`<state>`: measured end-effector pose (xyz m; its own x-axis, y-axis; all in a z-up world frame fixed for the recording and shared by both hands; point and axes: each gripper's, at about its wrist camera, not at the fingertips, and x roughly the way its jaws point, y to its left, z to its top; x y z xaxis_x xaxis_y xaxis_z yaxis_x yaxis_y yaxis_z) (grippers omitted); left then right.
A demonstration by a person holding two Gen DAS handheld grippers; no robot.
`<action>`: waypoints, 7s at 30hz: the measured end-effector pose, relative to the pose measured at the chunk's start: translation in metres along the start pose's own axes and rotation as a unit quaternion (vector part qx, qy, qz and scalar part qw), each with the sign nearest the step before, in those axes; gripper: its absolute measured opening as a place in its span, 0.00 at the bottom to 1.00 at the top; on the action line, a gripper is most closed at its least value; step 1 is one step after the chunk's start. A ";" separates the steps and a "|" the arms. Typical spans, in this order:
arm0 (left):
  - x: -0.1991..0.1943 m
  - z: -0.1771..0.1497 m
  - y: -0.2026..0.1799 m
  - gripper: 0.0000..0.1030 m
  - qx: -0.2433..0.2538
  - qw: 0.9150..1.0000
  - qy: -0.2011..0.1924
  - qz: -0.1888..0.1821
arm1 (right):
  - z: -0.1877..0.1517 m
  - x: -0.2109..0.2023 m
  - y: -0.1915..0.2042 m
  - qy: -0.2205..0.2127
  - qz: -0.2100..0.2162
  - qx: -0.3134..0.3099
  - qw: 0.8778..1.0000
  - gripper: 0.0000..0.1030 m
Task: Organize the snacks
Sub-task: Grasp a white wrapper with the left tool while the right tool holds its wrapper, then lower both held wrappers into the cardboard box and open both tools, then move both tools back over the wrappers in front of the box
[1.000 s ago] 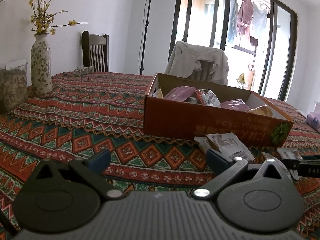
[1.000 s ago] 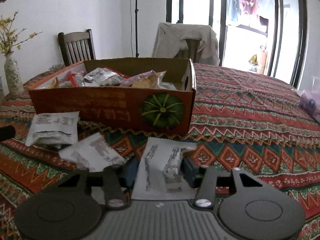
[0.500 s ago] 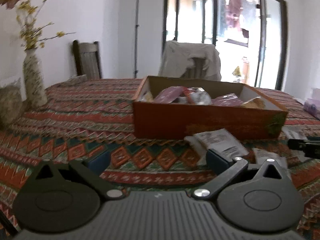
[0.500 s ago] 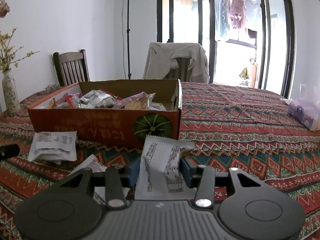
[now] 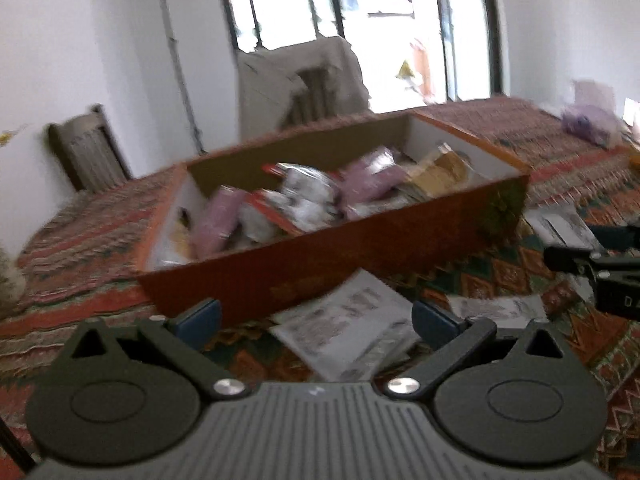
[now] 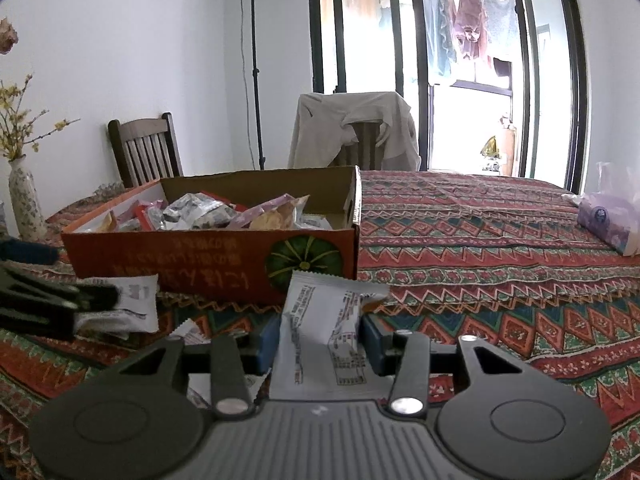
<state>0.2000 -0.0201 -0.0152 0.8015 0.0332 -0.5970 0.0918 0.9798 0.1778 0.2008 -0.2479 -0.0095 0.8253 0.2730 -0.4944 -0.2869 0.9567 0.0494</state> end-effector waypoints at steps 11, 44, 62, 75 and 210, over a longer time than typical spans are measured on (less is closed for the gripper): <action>0.020 -0.007 -0.009 0.99 0.020 0.999 0.028 -0.006 | 0.000 -0.001 -0.003 -0.001 0.012 0.008 1.000 0.43; -0.038 -0.035 0.021 0.11 -0.077 0.995 -0.058 -0.016 | 0.000 0.001 -0.003 0.000 0.006 0.009 1.000 0.44; -0.067 -0.043 0.018 0.05 -0.087 0.991 -0.101 -0.016 | 0.000 -0.001 0.000 -0.007 0.004 -0.001 1.000 0.44; -0.079 -0.004 0.031 0.05 -0.103 0.982 -0.159 -0.007 | 0.011 -0.020 0.020 -0.067 0.008 -0.030 0.997 0.43; -0.024 -0.072 0.080 1.00 -0.233 0.972 0.002 0.028 | 0.003 0.052 0.053 0.116 0.064 -0.075 0.988 1.00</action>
<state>0.1458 0.0714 -0.0427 0.7958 0.0891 -0.5990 -0.2299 0.9595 -0.1628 0.2303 -0.1829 -0.0303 0.6491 0.3442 -0.6784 -0.4654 0.8851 0.0038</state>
